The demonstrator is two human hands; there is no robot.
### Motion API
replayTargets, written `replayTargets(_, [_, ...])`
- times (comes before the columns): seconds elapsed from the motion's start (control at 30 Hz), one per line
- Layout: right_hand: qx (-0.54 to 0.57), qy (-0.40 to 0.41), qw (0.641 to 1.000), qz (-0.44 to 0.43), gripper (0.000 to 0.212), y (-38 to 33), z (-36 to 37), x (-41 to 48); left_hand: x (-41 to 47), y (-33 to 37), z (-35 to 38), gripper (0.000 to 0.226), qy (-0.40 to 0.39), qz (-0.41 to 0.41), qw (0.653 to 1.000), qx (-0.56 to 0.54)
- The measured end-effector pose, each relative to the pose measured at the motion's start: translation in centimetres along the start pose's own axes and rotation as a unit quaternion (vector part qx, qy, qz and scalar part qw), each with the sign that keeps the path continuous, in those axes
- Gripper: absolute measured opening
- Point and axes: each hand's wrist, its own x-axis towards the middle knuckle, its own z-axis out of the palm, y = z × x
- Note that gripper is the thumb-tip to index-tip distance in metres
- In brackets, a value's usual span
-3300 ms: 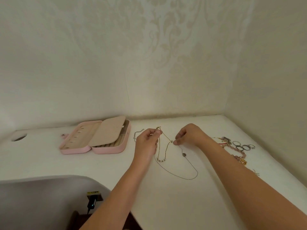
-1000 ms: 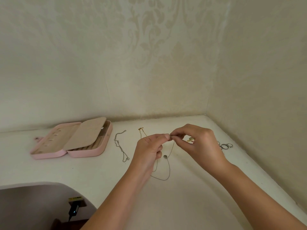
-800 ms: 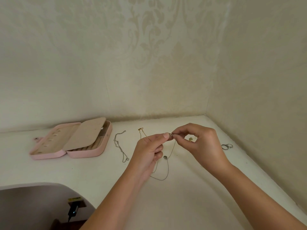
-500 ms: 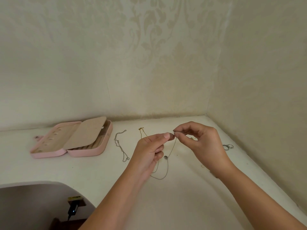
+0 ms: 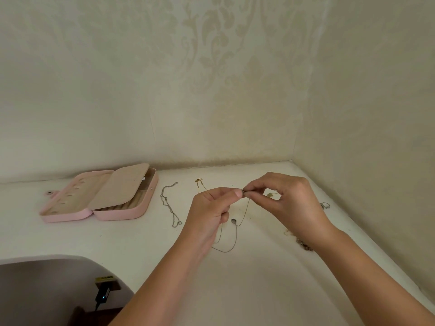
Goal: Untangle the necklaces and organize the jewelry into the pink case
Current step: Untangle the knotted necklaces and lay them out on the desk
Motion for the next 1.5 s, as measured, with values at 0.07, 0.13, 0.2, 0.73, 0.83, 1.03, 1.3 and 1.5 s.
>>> replayTargets(0.07, [0.003, 0.013, 1.000, 0.005, 0.004, 0.0, 0.2, 0.0, -0.1, -0.1, 0.2, 0.013, 0.016, 0.002, 1.000, -0.004])
replayTargets(0.13, [0.008, 0.027, 1.000, 0.011, 0.005, 0.0, 0.5, -0.1, -0.2, -0.2, 0.4, 0.013, 0.028, 0.001, 0.999, -0.017])
replayTargets(0.2, [0.010, 0.043, 0.999, 0.012, 0.006, -0.2, 0.7, -0.2, -0.4, -0.2, 0.7, 0.012, 0.037, 0.000, 0.999, -0.034])
replayTargets(0.73, [-0.002, 0.103, 0.995, -0.019, 0.005, -1.3, 0.3, -0.2, -1.0, 0.0, 0.9, 0.018, 0.030, 0.056, 0.994, -0.085])
replayTargets(0.83, [-0.004, 0.109, 0.994, -0.017, 0.006, -1.3, 0.2, -0.1, -1.2, 0.1, 0.9, 0.021, 0.019, 0.068, 0.995, -0.067])
replayTargets(1.03, [-0.005, 0.113, 0.994, -0.010, 0.007, -1.6, -0.1, 0.0, -1.6, 0.2, 1.1, 0.011, 0.035, 0.109, 0.993, -0.032])
replayTargets(1.3, [0.166, 0.102, 0.972, 0.131, 0.025, -3.2, -0.9, 0.1, -1.9, 2.5, 0.0, 0.009, 0.028, 0.220, 0.965, 0.141])
replayTargets(1.5, [0.327, 0.114, 0.916, 0.201, 0.024, -4.6, -1.3, 0.7, -1.9, 9.1, -2.2, 0.009, -0.092, 0.277, 0.861, 0.416])
